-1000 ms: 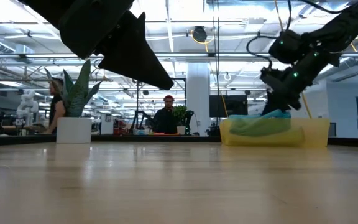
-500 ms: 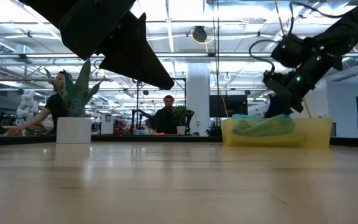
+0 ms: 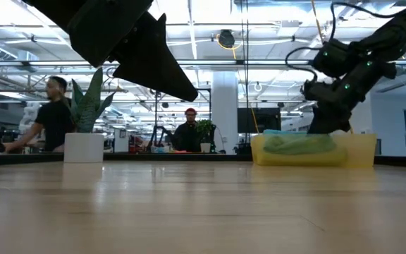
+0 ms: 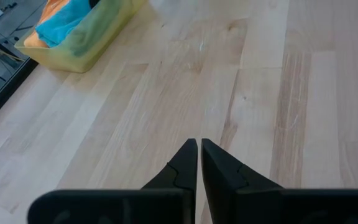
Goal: Fold microfiber towels
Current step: Put the blue kitchen towel into the yellow bin
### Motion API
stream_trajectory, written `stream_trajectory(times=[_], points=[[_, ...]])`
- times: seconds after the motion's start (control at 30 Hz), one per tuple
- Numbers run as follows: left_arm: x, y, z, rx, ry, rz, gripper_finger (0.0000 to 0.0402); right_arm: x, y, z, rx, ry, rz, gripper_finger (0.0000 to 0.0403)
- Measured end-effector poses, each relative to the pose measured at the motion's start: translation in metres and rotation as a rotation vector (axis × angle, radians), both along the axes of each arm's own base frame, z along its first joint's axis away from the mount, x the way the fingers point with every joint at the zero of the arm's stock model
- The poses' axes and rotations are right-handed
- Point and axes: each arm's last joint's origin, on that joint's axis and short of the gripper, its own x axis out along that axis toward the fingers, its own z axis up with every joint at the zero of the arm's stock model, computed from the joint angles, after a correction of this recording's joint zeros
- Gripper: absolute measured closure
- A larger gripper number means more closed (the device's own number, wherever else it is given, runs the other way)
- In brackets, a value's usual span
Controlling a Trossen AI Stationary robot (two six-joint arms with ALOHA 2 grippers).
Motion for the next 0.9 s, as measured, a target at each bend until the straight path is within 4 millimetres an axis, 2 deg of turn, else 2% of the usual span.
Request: stream_trajectory(times=[0.17,0.37,0.53,0.7,0.9], points=[[0.0,0.0,0.0,-0.003,-0.003,0.0,0.0376,0.0,-0.002,-0.006,0.007,0.033,0.008,0.0403],[0.0,0.0,0.0,0.0,-0.001,-0.001,0.0376,0.004,-0.006,0.018,-0.068,-0.063,0.001,0.0403],[0.0,0.0,0.0,-0.001,-0.003,-0.001,0.0376,0.009,-0.01,0.025,-0.115,-0.142,-0.01,0.0403],[0.001,-0.001,0.001,-0.005,-0.013,-0.005,0.0376,0.021,-0.02,0.012,-0.18,-0.225,-0.016,0.0403],[0.002,-0.001,0.001,0.001,-0.012,-0.011,0.0376,0.036,-0.033,-0.016,-0.163,-0.252,-0.042,0.0403]])
